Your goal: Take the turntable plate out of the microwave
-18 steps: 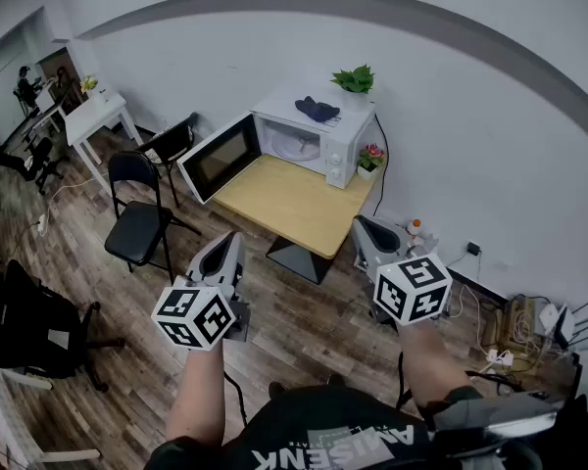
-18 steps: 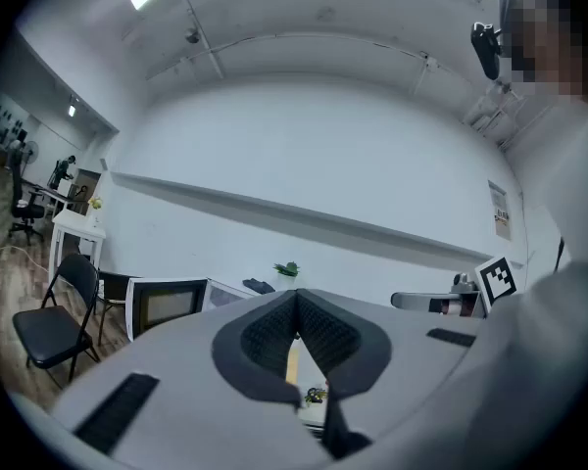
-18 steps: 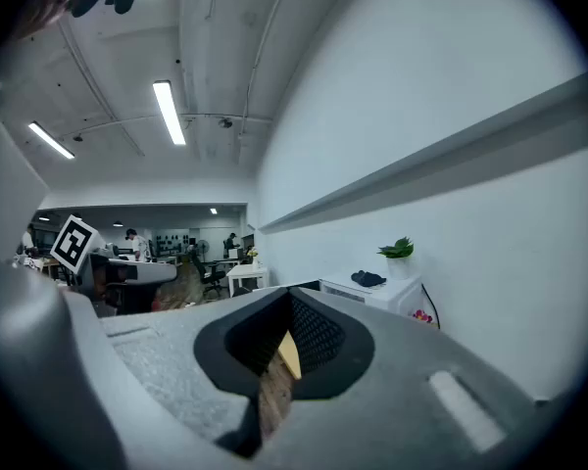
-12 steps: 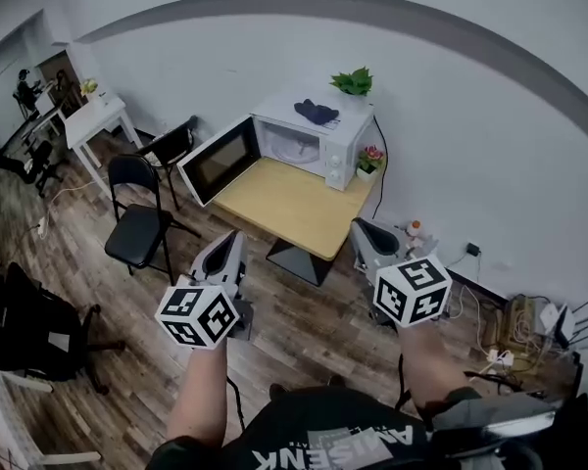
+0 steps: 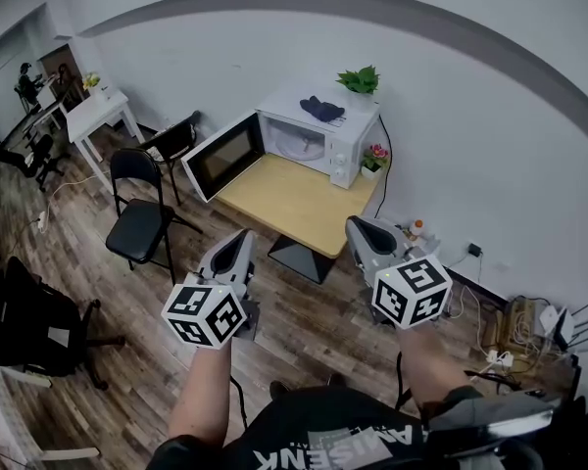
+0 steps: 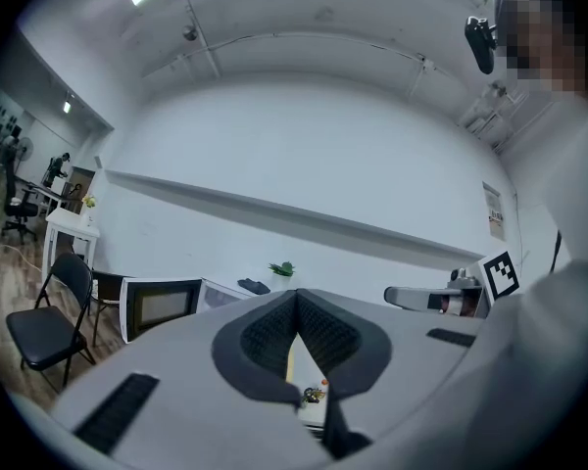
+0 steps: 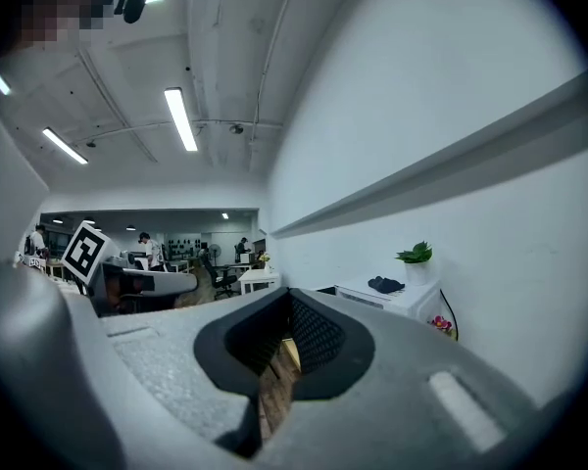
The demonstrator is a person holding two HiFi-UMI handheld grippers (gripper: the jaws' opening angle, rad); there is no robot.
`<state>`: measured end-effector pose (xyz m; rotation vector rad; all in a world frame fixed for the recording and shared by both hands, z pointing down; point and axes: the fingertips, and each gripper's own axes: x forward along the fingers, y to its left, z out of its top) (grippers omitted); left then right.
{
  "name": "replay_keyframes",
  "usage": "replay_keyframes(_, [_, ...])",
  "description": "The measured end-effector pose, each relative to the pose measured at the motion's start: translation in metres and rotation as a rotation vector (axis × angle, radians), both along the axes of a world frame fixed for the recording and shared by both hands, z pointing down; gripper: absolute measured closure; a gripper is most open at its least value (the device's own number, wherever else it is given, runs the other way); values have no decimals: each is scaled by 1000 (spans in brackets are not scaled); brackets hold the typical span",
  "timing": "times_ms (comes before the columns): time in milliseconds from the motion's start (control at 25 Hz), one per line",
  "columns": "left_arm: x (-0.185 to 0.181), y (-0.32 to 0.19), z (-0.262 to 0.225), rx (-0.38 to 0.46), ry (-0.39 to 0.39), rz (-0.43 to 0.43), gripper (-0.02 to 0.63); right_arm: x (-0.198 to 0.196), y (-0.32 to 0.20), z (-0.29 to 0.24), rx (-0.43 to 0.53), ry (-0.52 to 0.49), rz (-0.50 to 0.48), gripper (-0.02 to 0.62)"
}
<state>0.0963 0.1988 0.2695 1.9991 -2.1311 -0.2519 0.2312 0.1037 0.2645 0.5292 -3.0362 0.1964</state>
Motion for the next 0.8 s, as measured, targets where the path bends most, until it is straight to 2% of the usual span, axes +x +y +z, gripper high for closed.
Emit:
replay_keyframes(280, [-15,9,7,-34,-34,-24,604,-10,4,1,-27,-19,10,591])
replay_keyframes(800, [-62,34,11,-22,-68,-32,604,-48,23,5,-15,-20,61,591])
